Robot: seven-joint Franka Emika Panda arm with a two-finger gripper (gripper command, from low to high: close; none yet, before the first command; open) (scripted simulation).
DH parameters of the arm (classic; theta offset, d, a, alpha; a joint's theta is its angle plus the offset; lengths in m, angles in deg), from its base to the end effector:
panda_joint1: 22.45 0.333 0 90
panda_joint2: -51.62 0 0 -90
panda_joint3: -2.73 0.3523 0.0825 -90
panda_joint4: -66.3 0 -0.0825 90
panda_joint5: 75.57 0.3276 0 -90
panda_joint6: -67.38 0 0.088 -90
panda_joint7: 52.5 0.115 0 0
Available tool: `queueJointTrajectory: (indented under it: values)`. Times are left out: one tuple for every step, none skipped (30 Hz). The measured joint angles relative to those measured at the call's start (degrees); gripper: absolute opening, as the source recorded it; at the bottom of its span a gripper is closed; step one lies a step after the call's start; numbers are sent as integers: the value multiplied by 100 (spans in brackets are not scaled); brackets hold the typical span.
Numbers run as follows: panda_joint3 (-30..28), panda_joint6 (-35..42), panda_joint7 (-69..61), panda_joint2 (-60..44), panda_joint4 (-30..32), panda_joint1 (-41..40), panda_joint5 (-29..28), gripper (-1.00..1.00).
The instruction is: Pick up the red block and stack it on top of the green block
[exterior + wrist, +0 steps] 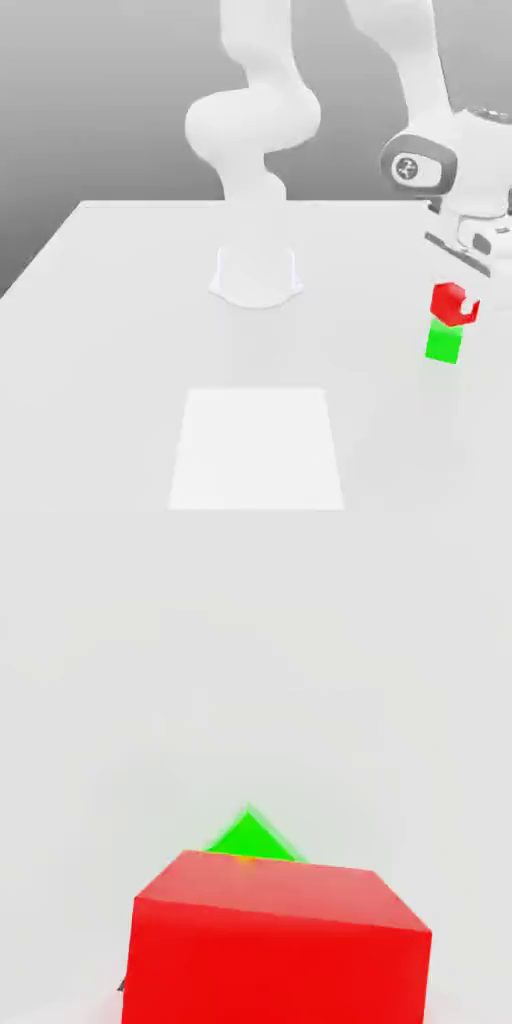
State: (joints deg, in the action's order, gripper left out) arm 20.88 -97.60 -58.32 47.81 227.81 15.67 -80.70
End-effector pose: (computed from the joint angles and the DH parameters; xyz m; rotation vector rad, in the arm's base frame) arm 0.1926 0.2993 0.2688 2.6171 1.7326 -0.0009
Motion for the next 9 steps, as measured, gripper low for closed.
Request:
queueJointTrajectory:
  values:
    - [0, 0, 0, 0, 0, 0, 0, 100]
    - [0, 0, 0, 0, 0, 0, 0, 100]
    - [0, 0, 0, 0, 0, 0, 0, 100]
    - [0, 0, 0, 0, 0, 0, 0, 100]
    - [-51, -94, 84, -101, -5, 28, -121, 100]
    - [-19, -47, 26, -43, -1, 22, -40, 100]
    - [17, 72, -97, 94, 6, 46, 133, 100]
    - [29, 228, -238, 270, 14, 83, 333, 100]
    - [25, 405, -374, 464, 21, 140, 525, 100]
